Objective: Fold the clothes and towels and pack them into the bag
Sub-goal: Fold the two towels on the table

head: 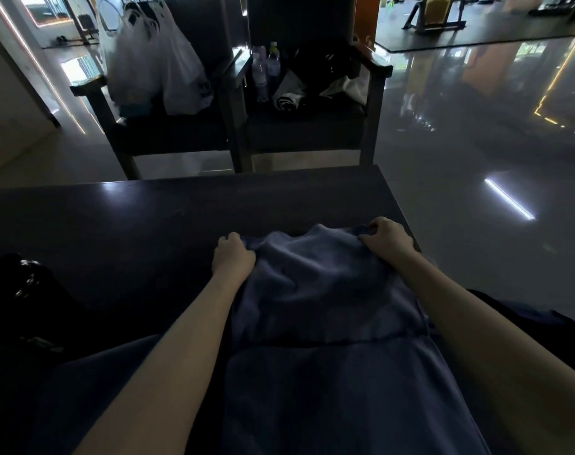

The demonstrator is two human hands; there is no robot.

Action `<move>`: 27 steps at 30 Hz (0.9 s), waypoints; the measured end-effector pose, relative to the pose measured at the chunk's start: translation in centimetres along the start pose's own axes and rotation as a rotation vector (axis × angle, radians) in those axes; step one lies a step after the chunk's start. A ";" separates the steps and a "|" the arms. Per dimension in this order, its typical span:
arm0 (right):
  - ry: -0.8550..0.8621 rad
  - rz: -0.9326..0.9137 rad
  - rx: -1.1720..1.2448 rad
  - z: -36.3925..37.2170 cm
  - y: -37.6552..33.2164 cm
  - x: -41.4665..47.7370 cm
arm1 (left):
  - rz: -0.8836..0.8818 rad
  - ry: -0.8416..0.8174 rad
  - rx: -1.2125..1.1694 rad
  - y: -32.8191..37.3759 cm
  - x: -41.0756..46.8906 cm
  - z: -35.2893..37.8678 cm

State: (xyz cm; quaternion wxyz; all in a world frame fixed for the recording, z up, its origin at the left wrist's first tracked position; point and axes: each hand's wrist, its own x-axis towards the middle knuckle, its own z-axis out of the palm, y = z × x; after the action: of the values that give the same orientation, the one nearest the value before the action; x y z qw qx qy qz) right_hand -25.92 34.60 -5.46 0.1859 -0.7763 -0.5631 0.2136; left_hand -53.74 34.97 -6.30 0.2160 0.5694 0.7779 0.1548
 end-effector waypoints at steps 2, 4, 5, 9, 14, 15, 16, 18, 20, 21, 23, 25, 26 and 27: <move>-0.012 0.017 -0.006 0.3 -0.2 0.2 | -0.020 -0.021 -0.057 0.5 0.6 0.2; 0.005 0.000 0.012 0.4 -0.1 0.1 | -0.051 -0.020 -0.129 0.8 1.0 0.1; 0.021 -0.010 0.039 0.3 0.0 0.0 | -0.063 -0.008 -0.166 0.9 1.2 -0.1; 0.125 -0.020 0.148 -0.9 0.7 -1.1 | -0.040 0.079 -0.274 0.6 0.6 -1.4; 0.191 -0.131 0.241 -3.1 1.3 -3.9 | 0.132 0.090 -0.144 0.0 -2.2 -4.2; 0.206 -0.153 0.259 -3.5 1.3 -4.6 | 0.153 0.085 -0.141 -0.1 -2.9 -4.9; 0.220 -0.167 0.272 -3.8 1.5 -5.3 | 0.170 0.077 -0.140 -0.3 -3.6 -5.5; 0.234 -0.181 0.295 -4.4 1.6 -6.9 | 0.204 0.064 -0.125 -0.5 -5.1 -6.5; 0.228 -0.186 0.364 -4.8 1.9 -8.6 | 0.225 0.042 -0.140 -0.8 -6.8 -7.4; 0.225 -0.183 0.406 -5.0 2.0 -9.4 | 0.227 0.029 -0.165 -1.1 -7.6 -7.8; 0.216 -0.159 0.441 -5.3 2.5 -10.6 | 0.223 -0.005 -0.218 -1.5 -9.2 -8.3; 0.190 -0.127 0.479 -5.5 3.3 -11.6 | 0.245 -0.010 -0.204 -1.9 -10.9 -8.8; 0.174 -0.112 0.529 -5.6 3.7 -12.2 | 0.262 -0.004 -0.185 -2.1 -11.7 -9.0; 0.160 -0.102 0.574 -5.8 4.0 -12.8 | 0.273 0.000 -0.174 -2.4 -12.4 -9.2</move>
State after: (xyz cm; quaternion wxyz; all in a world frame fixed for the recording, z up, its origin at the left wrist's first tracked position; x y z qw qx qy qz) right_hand -23.10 20.95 -1.21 0.4521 -0.6770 -0.5016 0.2926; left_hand -57.17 22.51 2.40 0.2416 0.6491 0.6768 0.2496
